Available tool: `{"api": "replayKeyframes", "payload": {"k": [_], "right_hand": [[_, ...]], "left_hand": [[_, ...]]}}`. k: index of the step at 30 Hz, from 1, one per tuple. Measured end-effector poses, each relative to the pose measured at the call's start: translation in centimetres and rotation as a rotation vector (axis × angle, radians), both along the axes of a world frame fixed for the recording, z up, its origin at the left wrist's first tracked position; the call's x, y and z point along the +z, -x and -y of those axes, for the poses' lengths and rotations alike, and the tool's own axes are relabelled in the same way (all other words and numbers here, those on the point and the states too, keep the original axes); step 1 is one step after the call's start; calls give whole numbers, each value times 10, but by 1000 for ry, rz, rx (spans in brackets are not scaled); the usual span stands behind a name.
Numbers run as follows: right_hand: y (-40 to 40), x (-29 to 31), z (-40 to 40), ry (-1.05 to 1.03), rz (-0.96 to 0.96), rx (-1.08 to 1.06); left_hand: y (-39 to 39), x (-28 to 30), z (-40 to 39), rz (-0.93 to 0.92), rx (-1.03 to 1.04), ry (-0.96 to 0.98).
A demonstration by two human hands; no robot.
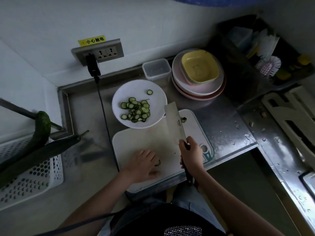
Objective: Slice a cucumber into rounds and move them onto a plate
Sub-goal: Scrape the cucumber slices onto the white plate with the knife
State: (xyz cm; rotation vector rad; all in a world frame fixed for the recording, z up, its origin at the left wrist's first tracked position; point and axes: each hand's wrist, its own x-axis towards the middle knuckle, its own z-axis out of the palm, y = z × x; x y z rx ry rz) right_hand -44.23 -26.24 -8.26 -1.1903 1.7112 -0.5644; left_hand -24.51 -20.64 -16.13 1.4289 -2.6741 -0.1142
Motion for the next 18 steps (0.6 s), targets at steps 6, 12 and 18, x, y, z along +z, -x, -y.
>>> {"api": "replayKeyframes", "payload": {"k": [6, 12, 18], "right_hand": [[4, -4, -11, -5, -18, 60], [14, -9, -24, 11, -9, 17], [10, -15, -34, -38, 41, -114]], "left_hand": [[6, 4, 7, -144, 47, 49], [8, 26, 21, -349, 352, 46], [1, 70, 80, -530, 658, 103]]}}
